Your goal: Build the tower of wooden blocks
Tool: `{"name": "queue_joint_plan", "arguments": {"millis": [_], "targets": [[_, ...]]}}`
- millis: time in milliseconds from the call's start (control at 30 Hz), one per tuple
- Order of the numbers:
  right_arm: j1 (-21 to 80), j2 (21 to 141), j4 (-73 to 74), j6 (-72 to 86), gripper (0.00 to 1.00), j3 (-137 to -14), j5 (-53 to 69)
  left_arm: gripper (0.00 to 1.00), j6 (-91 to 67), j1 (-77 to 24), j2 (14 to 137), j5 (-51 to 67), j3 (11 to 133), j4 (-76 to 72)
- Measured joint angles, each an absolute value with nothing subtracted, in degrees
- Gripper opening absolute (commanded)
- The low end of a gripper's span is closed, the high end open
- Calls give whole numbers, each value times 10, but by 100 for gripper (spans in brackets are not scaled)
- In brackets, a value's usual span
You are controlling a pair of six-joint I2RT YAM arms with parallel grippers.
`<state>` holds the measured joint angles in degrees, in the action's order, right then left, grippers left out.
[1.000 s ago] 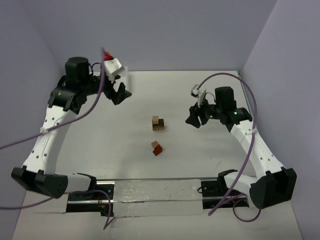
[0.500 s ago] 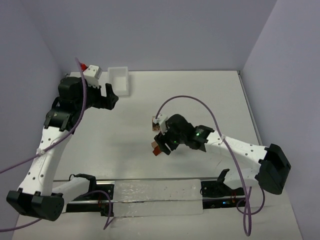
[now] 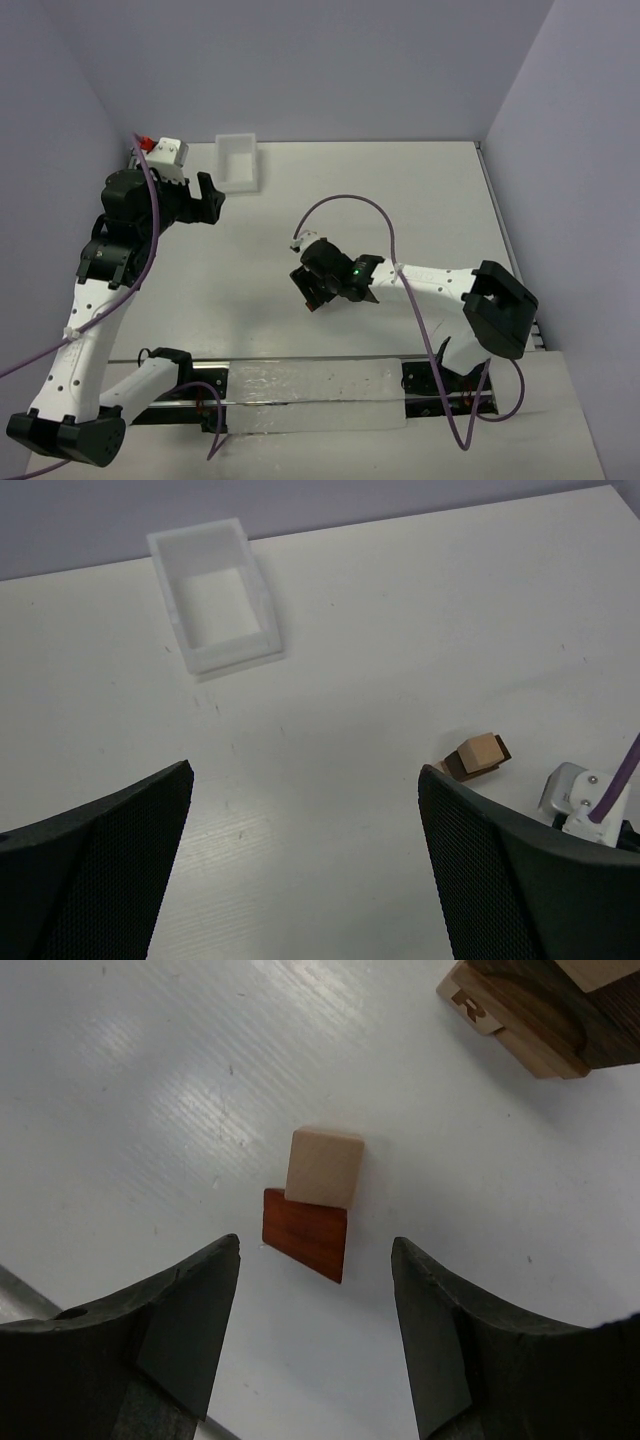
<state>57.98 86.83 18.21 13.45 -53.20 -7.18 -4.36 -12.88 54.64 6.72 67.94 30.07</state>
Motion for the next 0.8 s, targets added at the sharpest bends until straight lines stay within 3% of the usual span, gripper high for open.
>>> {"name": "queue_joint_plan", "arguments": {"millis": [800], "targets": [[561, 944, 60, 153, 59, -534, -86, 99, -36, -129, 539, 75, 679, 300]]}}
